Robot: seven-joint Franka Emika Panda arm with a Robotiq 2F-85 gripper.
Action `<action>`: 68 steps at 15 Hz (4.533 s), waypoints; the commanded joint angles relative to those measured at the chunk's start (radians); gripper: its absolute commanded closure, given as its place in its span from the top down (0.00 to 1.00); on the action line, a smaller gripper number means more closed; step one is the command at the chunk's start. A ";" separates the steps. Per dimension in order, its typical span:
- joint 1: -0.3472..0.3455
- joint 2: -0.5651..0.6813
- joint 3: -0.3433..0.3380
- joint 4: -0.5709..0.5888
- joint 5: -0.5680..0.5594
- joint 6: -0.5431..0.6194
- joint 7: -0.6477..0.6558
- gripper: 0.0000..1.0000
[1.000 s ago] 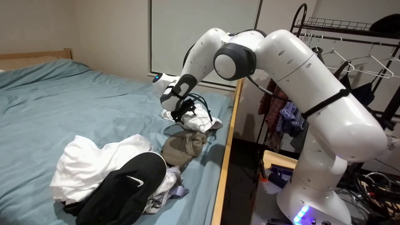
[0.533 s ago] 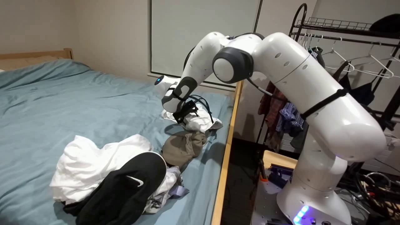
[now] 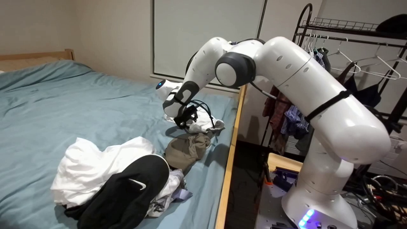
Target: Move the white clothing on the right to the left
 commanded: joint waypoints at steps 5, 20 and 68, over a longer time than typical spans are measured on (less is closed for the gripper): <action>-0.060 -0.023 0.083 0.014 0.064 0.012 -0.217 0.01; 0.013 -0.311 0.286 -0.167 0.075 -0.018 -0.714 0.05; -0.403 -0.513 0.305 -0.148 0.854 -0.535 -1.603 1.00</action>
